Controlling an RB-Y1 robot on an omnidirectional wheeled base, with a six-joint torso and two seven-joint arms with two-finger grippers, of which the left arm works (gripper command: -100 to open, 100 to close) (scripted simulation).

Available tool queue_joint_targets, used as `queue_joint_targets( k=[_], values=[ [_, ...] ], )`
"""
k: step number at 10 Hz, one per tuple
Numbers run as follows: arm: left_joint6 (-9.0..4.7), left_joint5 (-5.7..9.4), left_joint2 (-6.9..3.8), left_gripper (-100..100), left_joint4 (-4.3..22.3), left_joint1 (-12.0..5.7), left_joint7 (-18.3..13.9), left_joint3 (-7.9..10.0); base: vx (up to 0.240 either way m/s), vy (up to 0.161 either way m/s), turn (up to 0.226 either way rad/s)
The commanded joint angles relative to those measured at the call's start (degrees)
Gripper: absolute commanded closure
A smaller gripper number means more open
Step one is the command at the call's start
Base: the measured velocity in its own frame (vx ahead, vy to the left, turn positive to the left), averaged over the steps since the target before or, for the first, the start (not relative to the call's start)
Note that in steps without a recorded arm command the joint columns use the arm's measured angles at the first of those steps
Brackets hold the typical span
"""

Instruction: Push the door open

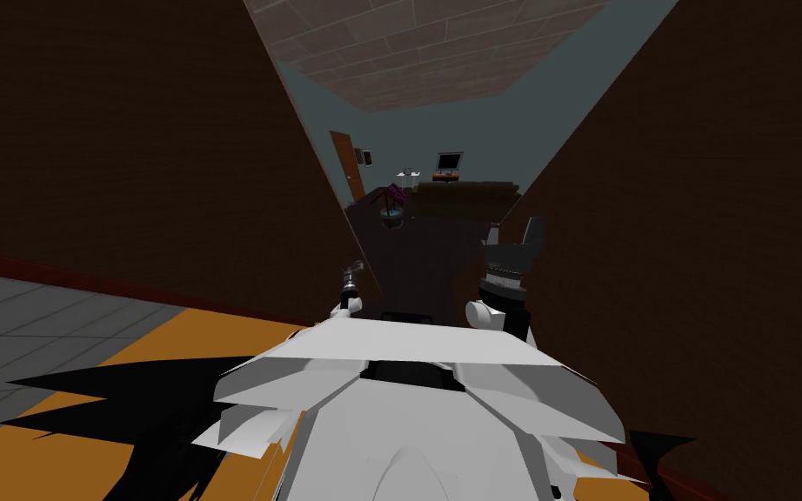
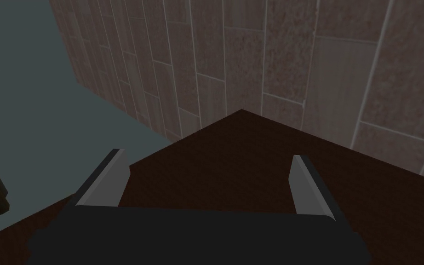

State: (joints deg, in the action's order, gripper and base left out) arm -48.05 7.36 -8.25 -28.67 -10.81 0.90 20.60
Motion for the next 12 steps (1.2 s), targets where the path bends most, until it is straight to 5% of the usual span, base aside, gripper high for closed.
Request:
queue_joint_targets(
  k=[1, 6, 7, 10, 12],
  values=[
    [1.09, 0.58, 0.6, 100, -2.76, 1.16, 0.77, 0.53, 0.144, 0.019, -0.019],
    [1.24, 3.29, 0.79, 100, -4.17, 2.42, 2.63, 2.96, 0.141, 0.017, -0.037],
    [1.34, 5.03, 0.91, 100, -5.08, 3.23, 3.81, 4.5, 0.179, 0.033, -0.088],
    [1.39, 5.96, 0.97, 100, -5.56, 3.66, 4.44, 5.33, 0.126, 0.036, -0.032],
    [1.53, 8.42, 1.14, 100, -6.84, 4.81, 6.12, 7.52, 0.172, 0.03, -0.086]
  ],
)
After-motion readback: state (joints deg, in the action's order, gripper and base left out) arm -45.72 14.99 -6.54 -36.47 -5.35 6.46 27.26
